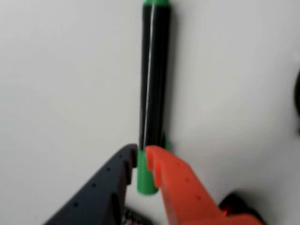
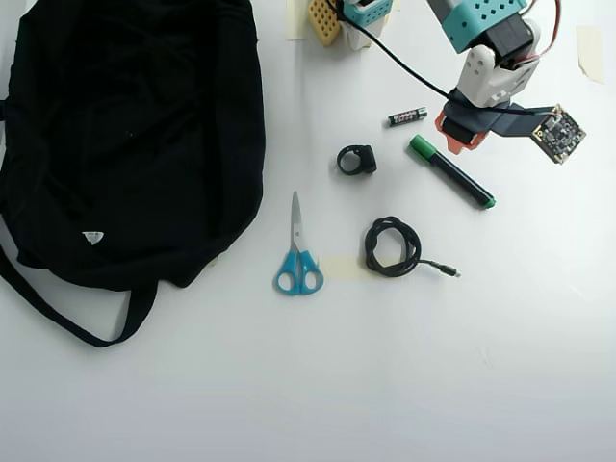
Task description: Put the green marker into the black bag
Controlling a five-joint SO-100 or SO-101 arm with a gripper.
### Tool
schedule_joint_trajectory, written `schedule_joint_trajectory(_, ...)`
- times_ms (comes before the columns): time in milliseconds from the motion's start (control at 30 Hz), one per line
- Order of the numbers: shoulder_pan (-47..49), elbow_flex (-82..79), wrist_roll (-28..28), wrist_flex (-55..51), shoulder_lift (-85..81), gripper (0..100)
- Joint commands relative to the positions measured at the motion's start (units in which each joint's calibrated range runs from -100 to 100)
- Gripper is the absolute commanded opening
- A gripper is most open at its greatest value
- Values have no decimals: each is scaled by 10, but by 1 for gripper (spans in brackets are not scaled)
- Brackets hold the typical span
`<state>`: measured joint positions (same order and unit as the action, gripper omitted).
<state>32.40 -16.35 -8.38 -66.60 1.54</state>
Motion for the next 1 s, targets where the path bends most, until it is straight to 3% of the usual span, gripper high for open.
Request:
schedule_joint_trajectory(0, -10, 13, 0, 25, 15, 2)
schedule_joint_trajectory(200, -11, 29, -2, 50, 65, 4)
schedule_joint_trajectory(433, -8, 58, 0, 54, 88, 22)
schedule_joint_trajectory(600, -4, 59, 1, 49, 89, 28)
schedule_joint_trajectory(967, 36, 52, 74, 46, 88, 33)
